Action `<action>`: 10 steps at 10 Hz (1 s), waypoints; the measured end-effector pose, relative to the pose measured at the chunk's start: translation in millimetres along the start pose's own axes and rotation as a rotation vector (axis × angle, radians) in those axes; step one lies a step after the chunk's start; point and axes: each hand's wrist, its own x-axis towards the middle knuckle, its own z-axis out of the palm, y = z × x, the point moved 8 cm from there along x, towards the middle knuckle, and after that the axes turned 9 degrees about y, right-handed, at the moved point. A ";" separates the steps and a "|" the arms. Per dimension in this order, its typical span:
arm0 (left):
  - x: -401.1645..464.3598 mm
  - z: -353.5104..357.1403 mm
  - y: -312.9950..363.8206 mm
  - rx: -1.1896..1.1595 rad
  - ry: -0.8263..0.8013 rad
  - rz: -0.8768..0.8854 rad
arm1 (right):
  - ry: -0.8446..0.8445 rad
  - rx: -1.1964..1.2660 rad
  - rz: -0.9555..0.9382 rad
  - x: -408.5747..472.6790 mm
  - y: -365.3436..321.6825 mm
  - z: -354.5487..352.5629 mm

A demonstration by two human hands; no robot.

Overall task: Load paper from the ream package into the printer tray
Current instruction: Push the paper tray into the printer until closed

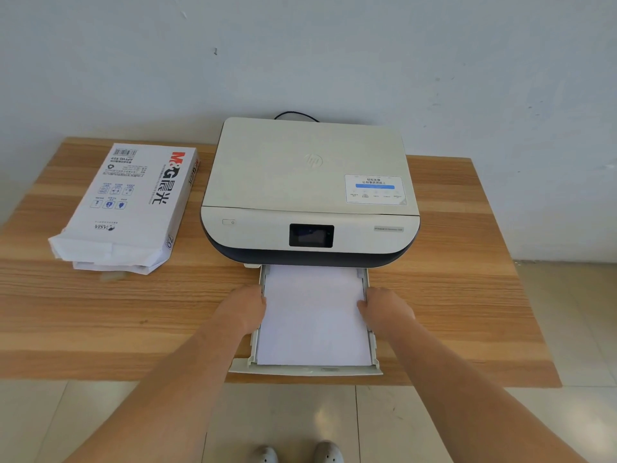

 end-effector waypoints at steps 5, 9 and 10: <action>3.7 -1.4 4.3 0.015 -0.023 -0.046 | -0.053 0.017 0.059 2.6 -0.6 8.3; 6.1 -0.4 4.1 0.024 -0.038 -0.068 | -0.070 0.037 0.053 5.7 -0.3 7.3; 7.0 1.0 3.9 0.021 -0.026 -0.083 | -0.069 -0.020 0.047 5.0 -0.9 9.8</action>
